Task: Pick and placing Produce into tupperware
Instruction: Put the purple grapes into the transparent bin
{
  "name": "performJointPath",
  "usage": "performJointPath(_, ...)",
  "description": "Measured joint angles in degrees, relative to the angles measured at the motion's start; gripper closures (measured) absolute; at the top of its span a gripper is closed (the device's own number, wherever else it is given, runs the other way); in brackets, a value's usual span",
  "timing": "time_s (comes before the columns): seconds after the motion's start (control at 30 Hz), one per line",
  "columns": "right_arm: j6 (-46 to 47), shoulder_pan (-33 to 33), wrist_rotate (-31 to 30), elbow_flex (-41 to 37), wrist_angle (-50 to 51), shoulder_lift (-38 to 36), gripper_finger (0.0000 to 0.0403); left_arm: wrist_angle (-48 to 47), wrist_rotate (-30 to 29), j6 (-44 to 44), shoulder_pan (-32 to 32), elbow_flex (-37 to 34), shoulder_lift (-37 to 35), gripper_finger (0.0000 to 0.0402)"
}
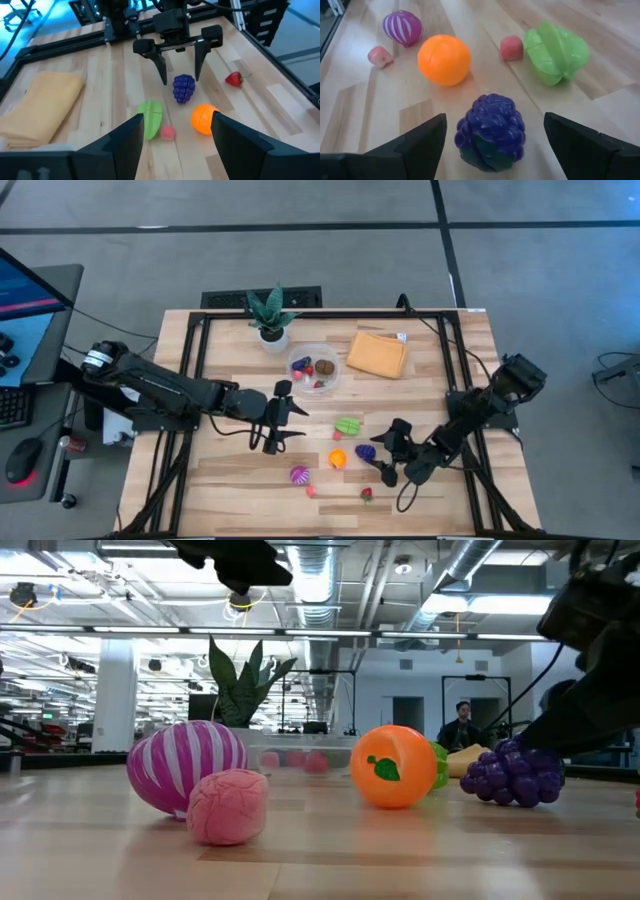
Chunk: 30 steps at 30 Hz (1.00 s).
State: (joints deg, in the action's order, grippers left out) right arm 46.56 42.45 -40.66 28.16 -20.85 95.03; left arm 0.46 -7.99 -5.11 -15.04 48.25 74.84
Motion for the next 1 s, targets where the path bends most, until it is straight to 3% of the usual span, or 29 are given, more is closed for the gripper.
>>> performJointPath(0.53, -2.1, -4.3, 5.2, 0.3, -8.6, 7.1, 0.0040, -1.7, -1.7, 0.3, -0.7, 0.0, 0.1, 0.0180)
performJointPath(1.0, -3.5, -4.3, 5.9, 0.3, -8.8, 7.0, 0.0107, -2.0, -1.7, 0.5, -1.1, 0.0, 0.1, 0.0180)
